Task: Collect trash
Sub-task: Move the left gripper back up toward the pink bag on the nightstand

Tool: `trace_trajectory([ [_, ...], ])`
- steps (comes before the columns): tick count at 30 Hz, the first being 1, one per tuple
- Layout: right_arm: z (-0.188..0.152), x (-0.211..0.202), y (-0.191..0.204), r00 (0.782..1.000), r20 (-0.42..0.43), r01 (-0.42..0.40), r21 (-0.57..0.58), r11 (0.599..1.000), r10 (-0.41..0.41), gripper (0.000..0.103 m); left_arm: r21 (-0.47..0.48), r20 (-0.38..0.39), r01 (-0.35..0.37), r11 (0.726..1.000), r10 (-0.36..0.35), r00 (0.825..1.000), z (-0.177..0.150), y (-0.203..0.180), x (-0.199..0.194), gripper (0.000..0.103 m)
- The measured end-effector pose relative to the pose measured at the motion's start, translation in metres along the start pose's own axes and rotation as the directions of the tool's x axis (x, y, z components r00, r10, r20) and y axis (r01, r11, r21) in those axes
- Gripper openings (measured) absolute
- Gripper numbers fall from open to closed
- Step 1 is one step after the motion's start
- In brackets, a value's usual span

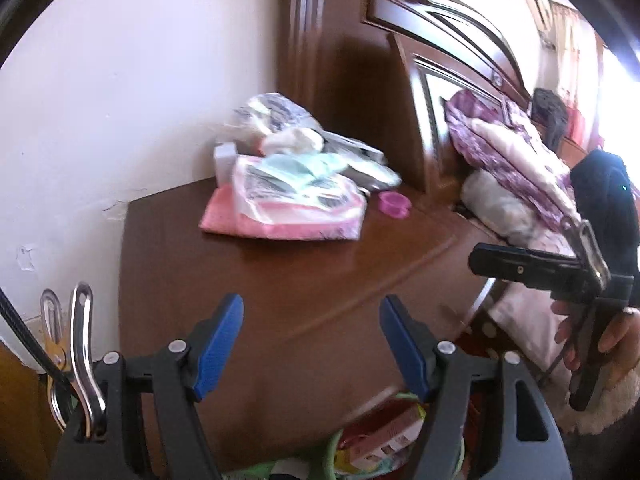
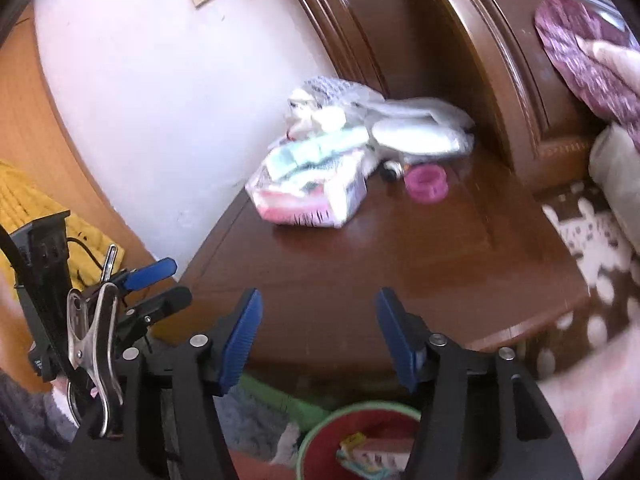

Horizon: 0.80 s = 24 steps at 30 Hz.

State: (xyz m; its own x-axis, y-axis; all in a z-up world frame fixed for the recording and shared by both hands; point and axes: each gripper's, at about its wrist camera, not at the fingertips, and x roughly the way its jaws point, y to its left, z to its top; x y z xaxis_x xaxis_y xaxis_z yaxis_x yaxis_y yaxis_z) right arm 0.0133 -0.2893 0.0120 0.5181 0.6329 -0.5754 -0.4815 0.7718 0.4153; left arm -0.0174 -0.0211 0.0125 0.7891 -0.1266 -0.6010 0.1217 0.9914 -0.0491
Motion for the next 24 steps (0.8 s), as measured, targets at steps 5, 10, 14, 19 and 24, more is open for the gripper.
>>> trace_trajectory([
  [5,0.015,0.019,0.002,0.995,0.079,0.056,0.03,0.998,-0.058,0.063,-0.089,-0.028,0.001,0.996,-0.004,1.0,0.014,0.028,0.022,0.075],
  [10,0.034,0.05,0.003,0.997,0.062,0.043,0.084,0.996,-0.048,0.063,-0.119,-0.025,-0.024,0.993,0.022,0.999,0.031,0.046,0.044,0.075],
  [14,0.047,0.08,0.009,0.994,0.042,0.096,0.066,0.993,-0.099,0.063,-0.132,-0.029,-0.06,0.989,0.057,0.998,0.046,0.055,0.066,0.075],
  [19,0.056,0.108,-0.001,0.99,0.017,0.14,0.129,0.982,-0.143,0.063,-0.162,-0.045,-0.097,0.982,0.091,0.995,0.063,0.058,0.091,0.075],
  [24,0.064,0.119,-0.01,0.985,0.012,0.168,0.185,0.968,-0.173,0.067,-0.143,-0.042,-0.1,0.985,0.095,0.995,0.072,0.051,0.102,0.075],
])
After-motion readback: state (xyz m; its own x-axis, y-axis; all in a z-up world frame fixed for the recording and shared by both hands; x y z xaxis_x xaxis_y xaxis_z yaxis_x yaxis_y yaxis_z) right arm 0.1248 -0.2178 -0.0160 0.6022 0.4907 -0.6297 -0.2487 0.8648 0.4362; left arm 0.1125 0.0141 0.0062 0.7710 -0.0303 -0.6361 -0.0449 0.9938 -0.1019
